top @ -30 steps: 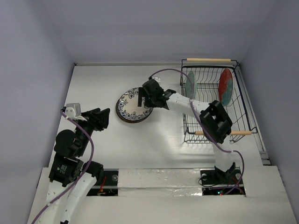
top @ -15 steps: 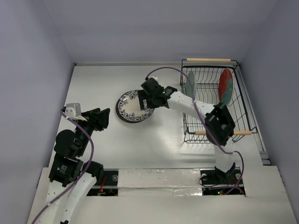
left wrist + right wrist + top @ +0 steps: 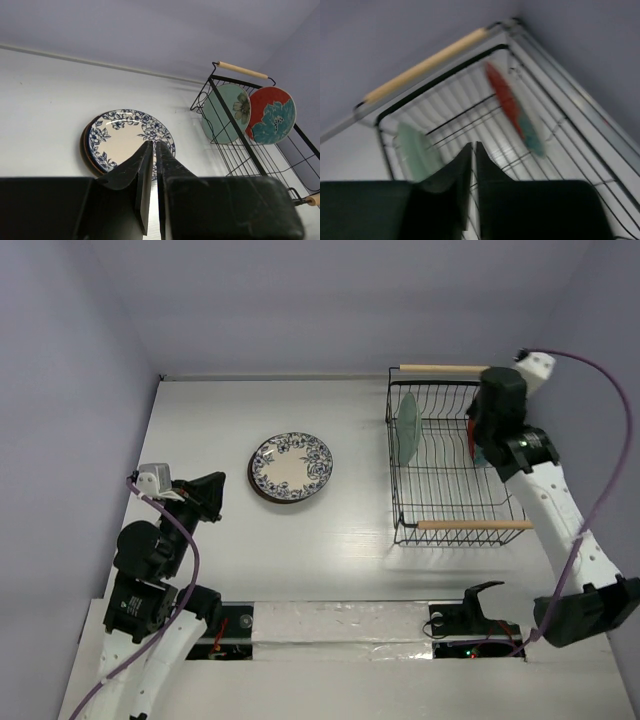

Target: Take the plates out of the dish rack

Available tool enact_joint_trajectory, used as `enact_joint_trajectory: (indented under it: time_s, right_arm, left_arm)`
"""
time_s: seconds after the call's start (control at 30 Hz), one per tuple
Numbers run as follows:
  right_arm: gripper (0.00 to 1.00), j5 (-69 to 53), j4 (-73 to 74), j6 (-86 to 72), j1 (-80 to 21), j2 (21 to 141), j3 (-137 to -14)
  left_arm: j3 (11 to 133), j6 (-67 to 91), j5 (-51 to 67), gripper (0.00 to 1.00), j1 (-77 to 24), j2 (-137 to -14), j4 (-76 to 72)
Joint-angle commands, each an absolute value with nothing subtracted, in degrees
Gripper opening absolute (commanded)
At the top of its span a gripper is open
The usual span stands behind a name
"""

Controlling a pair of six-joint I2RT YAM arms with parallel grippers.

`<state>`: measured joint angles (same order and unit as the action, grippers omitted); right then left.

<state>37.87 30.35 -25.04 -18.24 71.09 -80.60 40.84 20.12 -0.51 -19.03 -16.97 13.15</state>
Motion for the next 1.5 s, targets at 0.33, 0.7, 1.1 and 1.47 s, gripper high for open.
enact_joint_trajectory:
  time_s: [0.33,0.7,1.1,1.47]
  right_arm:
    - [0.54,37.4,34.4,-17.4,-2.1,86.6,-83.9]
    - [0.44,38.9,36.2,-14.6,0.6,96.0,-89.1]
    - [0.07,43.5,34.5,-7.3,0.0,93.4,-89.0]
    - [0.00,50.8,34.1,-1.8,-6.0,86.5,-90.8]
  left_arm:
    - [41.0,20.1,-0.4,0.26,-22.1,-16.0,11.2]
    - [41.0,20.1,-1.1,0.30,-23.2,-15.0,11.5]
    - [41.1,20.1,-1.5,0.32,-23.7,-15.4,11.6]
    - [41.2,20.0,-1.5,0.33,-23.7,-16.0,11.8]
